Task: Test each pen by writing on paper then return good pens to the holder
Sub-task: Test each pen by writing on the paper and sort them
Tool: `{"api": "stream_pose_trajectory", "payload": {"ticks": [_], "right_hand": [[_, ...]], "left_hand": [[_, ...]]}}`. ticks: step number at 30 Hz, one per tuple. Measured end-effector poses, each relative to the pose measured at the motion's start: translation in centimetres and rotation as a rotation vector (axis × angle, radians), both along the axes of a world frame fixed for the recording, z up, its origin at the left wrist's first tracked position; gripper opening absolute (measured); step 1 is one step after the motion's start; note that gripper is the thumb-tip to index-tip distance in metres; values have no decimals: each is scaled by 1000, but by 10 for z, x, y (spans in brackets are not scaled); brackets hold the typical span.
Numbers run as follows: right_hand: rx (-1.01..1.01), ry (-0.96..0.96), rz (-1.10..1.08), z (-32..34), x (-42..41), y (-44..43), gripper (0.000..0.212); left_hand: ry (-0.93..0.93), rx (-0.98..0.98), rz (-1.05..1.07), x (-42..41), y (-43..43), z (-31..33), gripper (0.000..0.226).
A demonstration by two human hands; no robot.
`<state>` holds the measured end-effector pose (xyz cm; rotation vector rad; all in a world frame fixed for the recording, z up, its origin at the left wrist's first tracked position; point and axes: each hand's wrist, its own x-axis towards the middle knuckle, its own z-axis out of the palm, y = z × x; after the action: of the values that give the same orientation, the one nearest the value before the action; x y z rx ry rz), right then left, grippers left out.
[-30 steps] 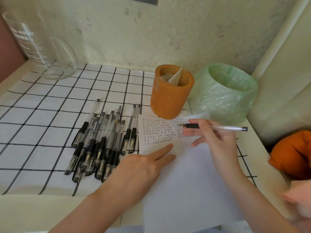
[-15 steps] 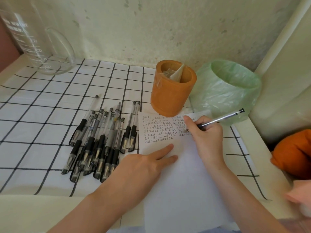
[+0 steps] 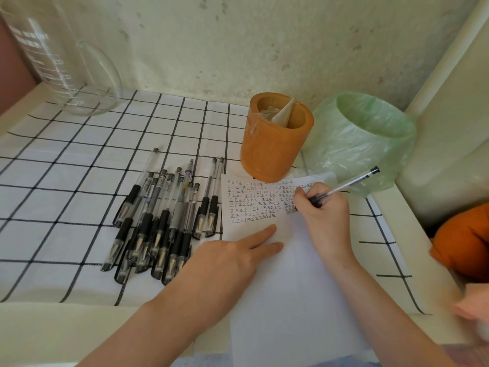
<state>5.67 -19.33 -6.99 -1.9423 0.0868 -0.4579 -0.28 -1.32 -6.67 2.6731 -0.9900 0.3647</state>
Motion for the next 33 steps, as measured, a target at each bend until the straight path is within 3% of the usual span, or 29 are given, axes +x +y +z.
{"api": "stream_pose_trajectory", "payload": {"ticks": [21,33], "right_hand": [[-10,9,23,1,0,-1,42],[7,-14,16,-1,0,-1,36]], "left_hand": [[5,-10,12,0,0,-1,66],[-5,-14,4,1,0,-2,59]]}}
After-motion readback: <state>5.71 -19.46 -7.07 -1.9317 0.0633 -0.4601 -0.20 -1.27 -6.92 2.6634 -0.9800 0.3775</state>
